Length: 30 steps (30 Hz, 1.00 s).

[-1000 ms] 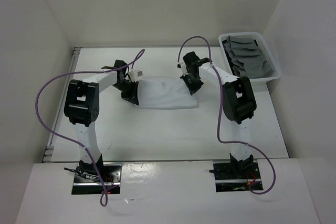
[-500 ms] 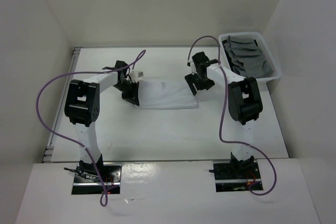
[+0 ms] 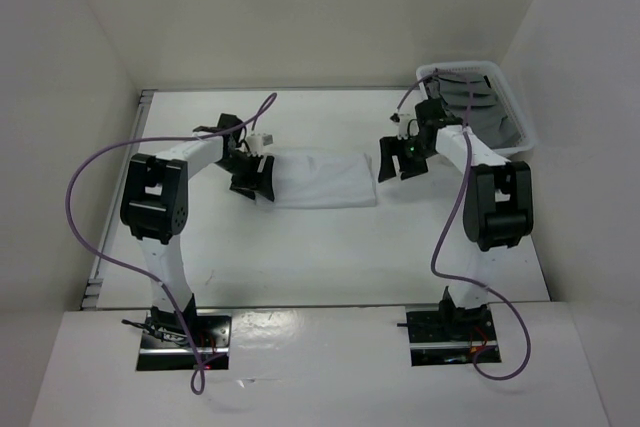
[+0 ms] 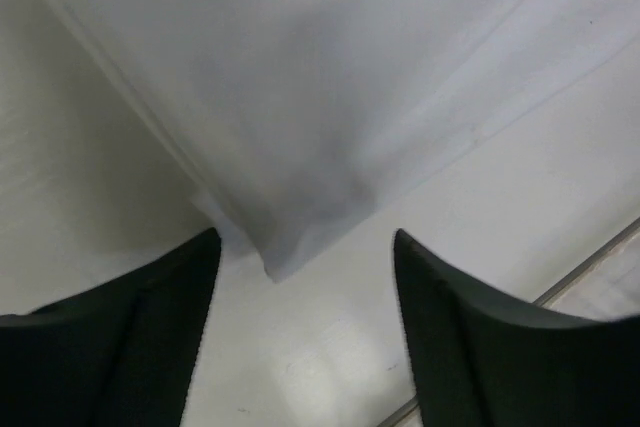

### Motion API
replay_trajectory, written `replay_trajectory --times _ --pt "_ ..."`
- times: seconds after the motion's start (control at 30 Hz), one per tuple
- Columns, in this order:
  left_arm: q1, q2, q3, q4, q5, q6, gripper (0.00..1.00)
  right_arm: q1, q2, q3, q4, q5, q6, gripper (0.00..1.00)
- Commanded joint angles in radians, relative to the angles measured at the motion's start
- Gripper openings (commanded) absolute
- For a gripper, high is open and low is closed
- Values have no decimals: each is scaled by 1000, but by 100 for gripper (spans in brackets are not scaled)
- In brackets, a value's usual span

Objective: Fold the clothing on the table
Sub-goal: Fold the skirt

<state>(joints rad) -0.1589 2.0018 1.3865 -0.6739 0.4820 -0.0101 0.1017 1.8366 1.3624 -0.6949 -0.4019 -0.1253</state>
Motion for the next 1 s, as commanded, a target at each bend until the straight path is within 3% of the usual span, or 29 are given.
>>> replay_trajectory --times 0.0,0.13,0.63,0.97 --pt "2 -51 -4 -6 12 1 80 6 55 -32 -6 -124 -23 82" --pt "2 -51 -4 -6 12 10 91 6 87 -42 3 -143 -33 82" --pt "2 -60 -4 -6 3 10 92 6 164 -51 12 -213 -51 80" --pt "2 -51 -13 -6 3 10 92 72 242 6 32 -233 -51 79"
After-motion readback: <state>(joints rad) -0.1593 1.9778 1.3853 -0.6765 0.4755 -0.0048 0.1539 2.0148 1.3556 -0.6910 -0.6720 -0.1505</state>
